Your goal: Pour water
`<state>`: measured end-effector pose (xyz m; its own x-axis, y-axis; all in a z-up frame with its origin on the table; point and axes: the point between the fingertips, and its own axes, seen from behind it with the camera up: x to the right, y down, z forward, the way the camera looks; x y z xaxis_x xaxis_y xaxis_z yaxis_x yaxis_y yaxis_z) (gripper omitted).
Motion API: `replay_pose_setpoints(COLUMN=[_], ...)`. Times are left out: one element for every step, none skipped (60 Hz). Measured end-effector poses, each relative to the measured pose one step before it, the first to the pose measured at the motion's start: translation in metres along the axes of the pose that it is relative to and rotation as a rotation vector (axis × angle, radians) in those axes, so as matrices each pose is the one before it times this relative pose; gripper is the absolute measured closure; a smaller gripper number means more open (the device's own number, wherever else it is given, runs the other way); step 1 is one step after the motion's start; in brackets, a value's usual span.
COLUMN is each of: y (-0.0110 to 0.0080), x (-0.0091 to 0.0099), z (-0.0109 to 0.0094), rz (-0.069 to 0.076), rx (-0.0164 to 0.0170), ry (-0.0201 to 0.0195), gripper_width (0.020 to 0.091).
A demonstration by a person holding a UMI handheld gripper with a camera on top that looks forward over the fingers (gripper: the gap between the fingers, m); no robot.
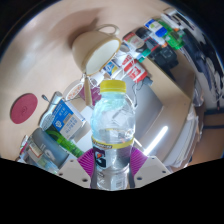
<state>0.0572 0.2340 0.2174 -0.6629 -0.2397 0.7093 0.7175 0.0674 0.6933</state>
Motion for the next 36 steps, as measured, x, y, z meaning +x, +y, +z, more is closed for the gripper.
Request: replay_pose_setpoints(y=[-0.00266,-0.00242,-0.00237,-0.00226,-0.00224,-0.00319,-0.00149,-0.00131,-0.00093,-0.0009,-0.0012,-0.00123,-0.00137,-0.00059,-0.00091,-0.00049,-0.00053,-0.0004,-0.00001,0.00053,0.00067,0.00075,0.00081,0.00087,0.00112,0.00131,0.00182,0.00187,0.00195,0.0023,0.00281,0.00299,0.00373,0.00432,0.00448,0.00483], x=[0.00079,0.00061,0.00093,0.00122,0.00105,0.00177,0.00268,0.00144,0.00127,0.00084,0.00075,0.00043,-0.00028,0.00012,-0.00052,-0.00033,-0.00012,0.00017,0.00032,0.00052,0.00038,0.00019,-0.00007,-0.00027,-0.00028,0.0002,0.00093,0.00109,0.00207,0.00293,0.00315,0.0037,0.00251,0.00198,0.00144,0.00121], z=[0.00107,0.00115,0.00074,0.00064,0.00113,-0.00137,0.00117,0.00117,0.00077,0.00038,0.00047,0.00039,0.0003,-0.00004,0.00083,0.00022,0.00029,-0.00005,0.00006,0.00001,0.00027,0.00003,0.00021,0.00003,0.00004,-0.00003,-0.00011,-0.00001,-0.00003,-0.00011,0.00014,0.00102,0.0002,0.00011,-0.00006,0.00027], rz=[-0.0178,-0.0179,-0.0181,-0.019,-0.0204,-0.0239,-0.0176,-0.0155,-0.0128,-0.0088,-0.0052,-0.0009,0.0017,0.0006,0.0024,0.0008,0.0004,-0.0011,-0.0019,-0.0026,-0.0023,-0.0015,-0.0001,0.0028,0.0049,0.0067,0.0089,0.0109,0.0144,0.0189,0.024,0.0293,0.0402,0.0487,0.0586,0.0678], rx=[0.00357,0.00264,0.00169,0.00262,0.00282,0.0046,0.00182,0.00077,-0.0008,0.00004,0.00034,0.00111,0.00231,0.00372,0.00045,0.00015,0.00087,0.00103,0.00085,0.00012,-0.00069,-0.0009,-0.00032,-0.00056,-0.00124,-0.00178,-0.00255,-0.00235,-0.00213,-0.00234,-0.00262,-0.00377,-0.00681,-0.00956,-0.01136,-0.00991], ry=[-0.0006,-0.0012,0.00042,0.00184,0.00253,0.00368,0.00426,0.00459,0.00283,0.00154,0.00014,-0.00045,-0.00278,-0.00335,-0.00372,-0.00339,-0.00258,-0.0019,0.0,0.00121,0.00125,0.00081,-0.00053,-0.00185,-0.00153,-0.00065,0.00095,0.00231,0.00431,0.00598,0.00688,0.00131,0.00304,0.00053,-0.00316,-0.00559], gripper_width=[0.0666,0.0667,0.0667,0.0666,0.0666,0.0667,0.0666,0.0665,0.0665,0.0665,0.0666,0.0666,0.0666,0.0664,0.0664,0.0666,0.0665,0.0667,0.0665,0.0665,0.0665,0.0666,0.0666,0.0666,0.0665,0.0665,0.0666,0.0666,0.0664,0.0667,0.0667,0.0666,0.0667,0.0666,0.0666,0.0667])
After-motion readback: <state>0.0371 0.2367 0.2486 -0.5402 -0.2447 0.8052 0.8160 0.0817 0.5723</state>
